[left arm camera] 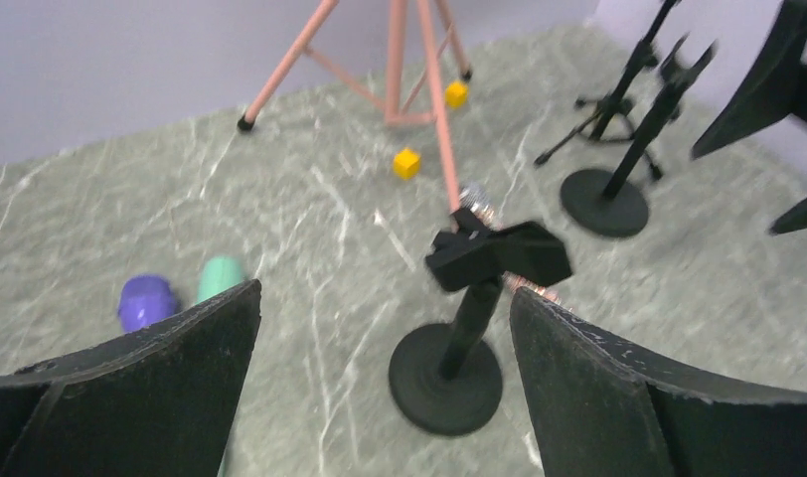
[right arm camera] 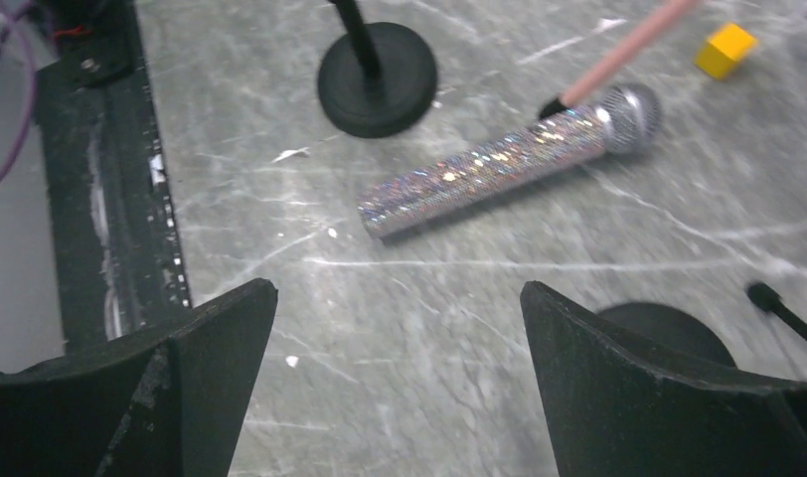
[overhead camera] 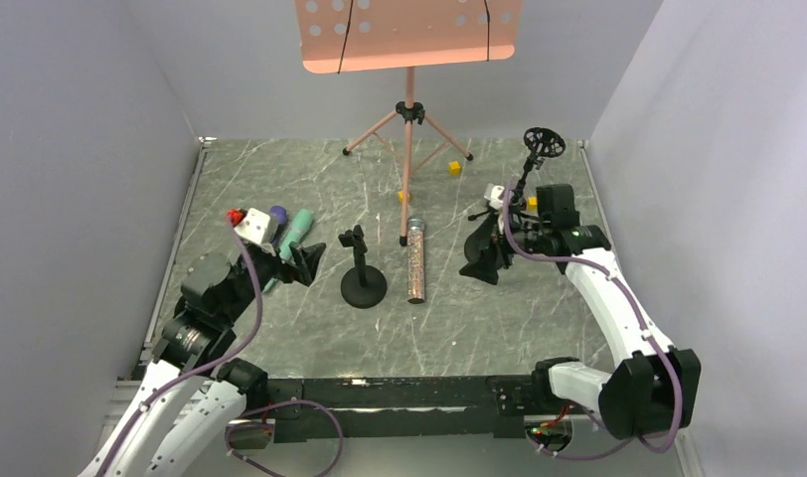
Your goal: Attach the microphones to the stand
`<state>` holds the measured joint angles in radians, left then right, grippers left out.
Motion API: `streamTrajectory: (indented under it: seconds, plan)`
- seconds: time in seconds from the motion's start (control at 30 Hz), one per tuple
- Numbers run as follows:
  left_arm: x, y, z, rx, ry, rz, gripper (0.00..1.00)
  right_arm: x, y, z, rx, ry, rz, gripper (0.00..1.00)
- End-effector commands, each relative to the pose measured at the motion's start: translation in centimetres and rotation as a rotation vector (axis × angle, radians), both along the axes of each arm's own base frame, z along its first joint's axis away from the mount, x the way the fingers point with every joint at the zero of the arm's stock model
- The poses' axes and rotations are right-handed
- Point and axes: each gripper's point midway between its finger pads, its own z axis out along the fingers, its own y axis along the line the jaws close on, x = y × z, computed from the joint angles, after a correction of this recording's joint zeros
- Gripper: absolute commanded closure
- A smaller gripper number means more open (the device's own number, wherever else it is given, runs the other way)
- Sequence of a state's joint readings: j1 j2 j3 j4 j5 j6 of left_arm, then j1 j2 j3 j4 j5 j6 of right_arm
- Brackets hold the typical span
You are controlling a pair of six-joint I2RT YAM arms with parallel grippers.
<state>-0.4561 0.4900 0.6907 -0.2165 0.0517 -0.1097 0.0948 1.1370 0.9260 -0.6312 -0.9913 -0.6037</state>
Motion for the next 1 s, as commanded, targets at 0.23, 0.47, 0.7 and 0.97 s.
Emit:
streamTrajectory:
  seconds: [0.23, 0.47, 0.7, 0.97]
  plan:
    - [-0.6, 0.3, -4.6, 0.189, 0.133, -0.077, 0.08, 0.4, 7.4, -0.3, -0.160, 0.022, 0.247, 0.00]
    - [-1.1, 1.0, -7.2, 0.187, 0.148, -0.052, 0.07, 0.9, 14.2, 1.9, -0.190, -0.060, 0.361, 0.00]
    - [-0.7, 2.1, -6.7, 0.191, 0.130, 0.017, 0.08, 1.9, 19.8, 6.9, -0.201, -0.153, 0.292, 0.00]
    - [-0.8, 3.2, -5.7, 0.182, 0.078, 0.073, 0.08, -1.3, 22.0, 6.6, -0.217, -0.135, 0.237, 0.00]
